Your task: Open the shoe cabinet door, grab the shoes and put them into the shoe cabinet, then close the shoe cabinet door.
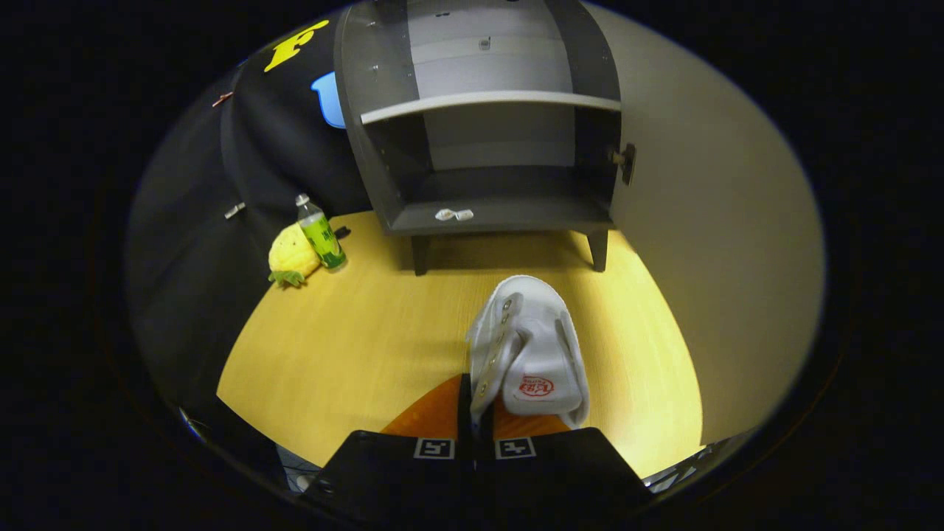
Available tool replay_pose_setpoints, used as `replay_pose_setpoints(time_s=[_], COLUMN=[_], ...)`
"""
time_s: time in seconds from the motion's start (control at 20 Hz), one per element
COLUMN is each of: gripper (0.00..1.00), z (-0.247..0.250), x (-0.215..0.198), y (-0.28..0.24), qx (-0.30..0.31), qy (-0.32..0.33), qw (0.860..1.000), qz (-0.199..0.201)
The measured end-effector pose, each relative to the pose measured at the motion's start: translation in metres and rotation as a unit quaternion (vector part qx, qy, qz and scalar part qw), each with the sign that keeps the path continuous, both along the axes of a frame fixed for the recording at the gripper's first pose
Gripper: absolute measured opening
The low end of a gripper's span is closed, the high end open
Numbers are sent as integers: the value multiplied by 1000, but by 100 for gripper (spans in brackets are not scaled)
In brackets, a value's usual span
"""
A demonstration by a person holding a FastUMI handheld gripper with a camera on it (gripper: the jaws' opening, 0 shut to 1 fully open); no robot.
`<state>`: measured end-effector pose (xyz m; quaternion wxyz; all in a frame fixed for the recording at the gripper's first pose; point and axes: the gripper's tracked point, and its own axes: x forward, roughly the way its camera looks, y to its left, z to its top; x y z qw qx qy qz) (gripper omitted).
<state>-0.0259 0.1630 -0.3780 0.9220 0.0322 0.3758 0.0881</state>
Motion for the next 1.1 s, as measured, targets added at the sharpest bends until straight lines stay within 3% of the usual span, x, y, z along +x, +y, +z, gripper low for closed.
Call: replay_pose_setpoints(time_s=[0.35,0.75,0.9,1.1], gripper=[5,5,5,5], z=[111,229,263,271], x=[40,128,175,228], y=[14,19,20,19], qx=[21,43,44,26], qy=[-45,-111,-134,-144], qw=[999,993,990,989], qz=[15,19,16,11])
